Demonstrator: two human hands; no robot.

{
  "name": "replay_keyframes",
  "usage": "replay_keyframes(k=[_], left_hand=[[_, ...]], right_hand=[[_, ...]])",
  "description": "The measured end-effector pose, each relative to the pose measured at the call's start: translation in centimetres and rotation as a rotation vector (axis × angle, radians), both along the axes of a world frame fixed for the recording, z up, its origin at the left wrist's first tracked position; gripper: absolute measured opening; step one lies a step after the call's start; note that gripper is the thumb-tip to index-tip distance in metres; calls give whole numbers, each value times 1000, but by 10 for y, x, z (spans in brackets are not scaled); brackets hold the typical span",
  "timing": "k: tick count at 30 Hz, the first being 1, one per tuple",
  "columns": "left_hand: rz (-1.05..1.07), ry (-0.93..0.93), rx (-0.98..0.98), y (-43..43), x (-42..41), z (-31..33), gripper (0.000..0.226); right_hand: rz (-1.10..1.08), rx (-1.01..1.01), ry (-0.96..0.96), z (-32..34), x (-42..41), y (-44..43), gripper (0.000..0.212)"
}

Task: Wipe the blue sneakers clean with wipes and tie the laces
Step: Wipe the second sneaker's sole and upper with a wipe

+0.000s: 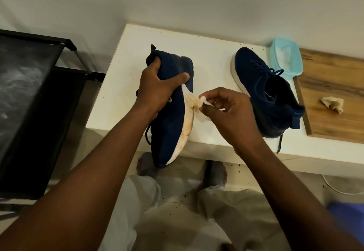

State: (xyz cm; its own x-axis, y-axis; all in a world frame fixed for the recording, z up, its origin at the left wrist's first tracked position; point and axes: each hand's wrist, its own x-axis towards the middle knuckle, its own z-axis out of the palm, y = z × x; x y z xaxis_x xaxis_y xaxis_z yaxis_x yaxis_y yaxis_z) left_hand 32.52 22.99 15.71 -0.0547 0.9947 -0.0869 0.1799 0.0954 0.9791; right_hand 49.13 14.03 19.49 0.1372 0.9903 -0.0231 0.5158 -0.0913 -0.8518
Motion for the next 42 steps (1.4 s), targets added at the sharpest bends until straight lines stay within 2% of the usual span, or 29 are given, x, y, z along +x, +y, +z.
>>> replay_keyframes(k=[3, 5, 6, 8, 12, 14, 17, 21, 23, 27, 31, 33, 36, 39, 42], left_hand=[[-1, 10, 11, 1, 0, -1, 56], [3, 15, 13, 3, -1, -2, 58], [4, 21, 13, 3, -1, -3, 59], [4, 27, 13, 4, -1, -5, 63], [-5, -1, 0, 4, -2, -6, 65], [-3, 0, 1, 5, -3, -6, 63], [3, 10, 0, 5, -4, -6, 65], [1, 5, 3, 6, -3, -6, 62], [9, 15, 11, 6, -3, -5, 62], [28, 10, 11, 5, -2, -4, 65], [18, 9, 14, 5, -2, -3, 64], [12, 6, 9, 6, -2, -4, 63], [2, 2, 8, 7, -5, -6, 63], [4, 27, 28, 7, -3, -7, 59], [6, 21, 30, 7, -1, -7, 64]], right_hand=[[1, -129, 362, 12, -5, -7, 12], [-39, -149, 481, 13, -11, -10, 13], [-57, -135, 463, 12, -13, -11, 13], [-41, -87, 295, 10, -14, -11, 18], [193, -12, -88, 9, -9, -21, 38], [269, -46, -172, 8, -13, -27, 34], [225, -15, -144, 5, -19, -30, 21], [81, 106, -34, -2, -17, -14, 18], [53, 150, -55, -4, -17, -3, 20], [233, 256, -211, 0, -18, -20, 26], [399, 209, -375, -1, -17, -51, 27], [418, 227, -355, -1, -17, -50, 27], [294, 226, -164, 1, -20, -32, 20], [112, 244, -183, -4, -23, -4, 15], [203, 204, -240, -3, -19, -12, 16]])
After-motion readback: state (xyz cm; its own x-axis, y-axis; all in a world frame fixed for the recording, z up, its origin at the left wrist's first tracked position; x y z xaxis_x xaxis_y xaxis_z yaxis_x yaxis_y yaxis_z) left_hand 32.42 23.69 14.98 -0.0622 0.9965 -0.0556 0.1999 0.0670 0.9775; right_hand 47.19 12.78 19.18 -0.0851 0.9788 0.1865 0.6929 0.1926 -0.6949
